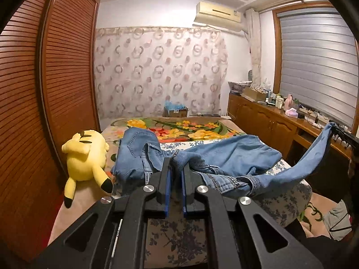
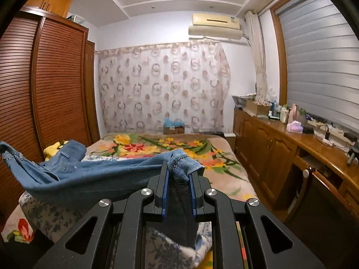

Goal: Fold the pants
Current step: 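Lift the hems with both tools and carry them toward the waistband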

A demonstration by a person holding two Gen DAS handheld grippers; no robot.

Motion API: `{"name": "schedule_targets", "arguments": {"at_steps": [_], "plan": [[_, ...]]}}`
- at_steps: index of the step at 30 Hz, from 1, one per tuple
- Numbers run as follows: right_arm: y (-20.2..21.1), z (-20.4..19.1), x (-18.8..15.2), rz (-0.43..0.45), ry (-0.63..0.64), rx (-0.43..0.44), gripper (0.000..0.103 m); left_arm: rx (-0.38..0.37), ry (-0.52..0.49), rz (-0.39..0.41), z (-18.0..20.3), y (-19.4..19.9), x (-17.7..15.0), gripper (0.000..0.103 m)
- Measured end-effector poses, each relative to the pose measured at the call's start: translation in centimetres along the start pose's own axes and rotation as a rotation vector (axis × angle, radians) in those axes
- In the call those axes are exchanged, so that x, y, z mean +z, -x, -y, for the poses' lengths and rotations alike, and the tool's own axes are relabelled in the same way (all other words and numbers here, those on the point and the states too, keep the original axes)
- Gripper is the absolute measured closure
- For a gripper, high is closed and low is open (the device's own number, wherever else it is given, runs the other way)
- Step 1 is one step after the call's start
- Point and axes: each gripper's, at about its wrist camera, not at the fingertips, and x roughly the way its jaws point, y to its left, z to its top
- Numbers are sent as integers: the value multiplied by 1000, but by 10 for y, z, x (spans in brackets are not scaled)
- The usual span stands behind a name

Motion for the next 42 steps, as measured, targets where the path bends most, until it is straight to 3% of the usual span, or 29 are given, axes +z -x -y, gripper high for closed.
{"name": "schedule_targets", "arguments": {"at_steps": [9, 14, 21, 35, 42], "plan": [[-46, -1, -37, -83, -14, 7, 88, 12, 43, -98, -12, -38, -35, 94], [-69, 2, -40, -131, -13, 5, 88, 13, 54, -134, -17, -53, -44, 94], [-84, -7, -13, -133, -7, -3, 88, 23, 32, -154, -19, -80, -34, 94], [-151, -9, -1, -194, 20, -2, 88, 21, 39, -228, -36, -161, -13, 94], [-162, -5, 25, -159, 15, 14, 88, 23, 51, -177, -42, -184, 19, 94]]}}
